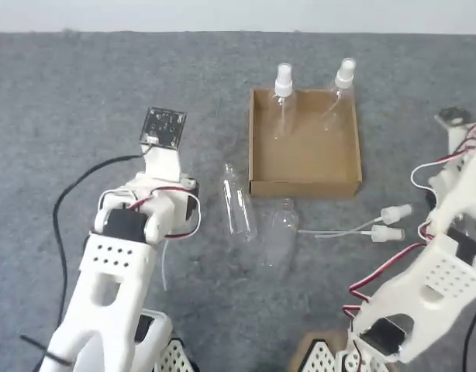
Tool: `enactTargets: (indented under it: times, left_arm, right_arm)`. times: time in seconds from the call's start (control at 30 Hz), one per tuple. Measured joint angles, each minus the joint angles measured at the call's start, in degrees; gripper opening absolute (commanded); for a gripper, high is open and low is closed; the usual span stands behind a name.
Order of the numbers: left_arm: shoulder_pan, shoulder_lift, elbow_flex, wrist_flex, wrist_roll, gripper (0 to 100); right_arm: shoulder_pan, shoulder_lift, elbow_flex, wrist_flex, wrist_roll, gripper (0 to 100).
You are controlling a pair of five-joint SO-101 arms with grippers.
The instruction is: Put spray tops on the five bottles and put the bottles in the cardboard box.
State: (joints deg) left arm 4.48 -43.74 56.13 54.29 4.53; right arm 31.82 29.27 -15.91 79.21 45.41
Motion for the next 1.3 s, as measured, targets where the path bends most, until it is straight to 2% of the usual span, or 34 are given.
enactTargets:
  times: [0.1,0.5,0.73,0.9,1.07,1.3]
  left_arm:
    - [0.00,-0.26,1.32,-0.62,0.00,1]
    - [0.00,-0.62,1.93,-0.62,0.00,1]
    - [0.00,-0.62,1.93,-0.62,0.00,1]
    - [0.00,-0.62,1.93,-0.62,0.00,1]
    - [0.00,-0.62,1.93,-0.62,0.00,1]
    - [0.00,-0.62,2.99,-0.62,0.00,1]
  right_arm:
    - [-0.18,-0.09,-4.13,1.58,-2.02,27.5]
    - [1.85,4.66,-4.57,1.05,-0.44,27.3]
    - [2.37,8.26,-4.57,0.70,-0.44,12.5]
    - [2.37,8.35,-5.63,0.44,-0.44,11.0]
    - [2.37,7.74,-6.86,0.44,-0.44,2.4]
    - [2.37,3.43,-6.86,4.04,-1.49,2.0]
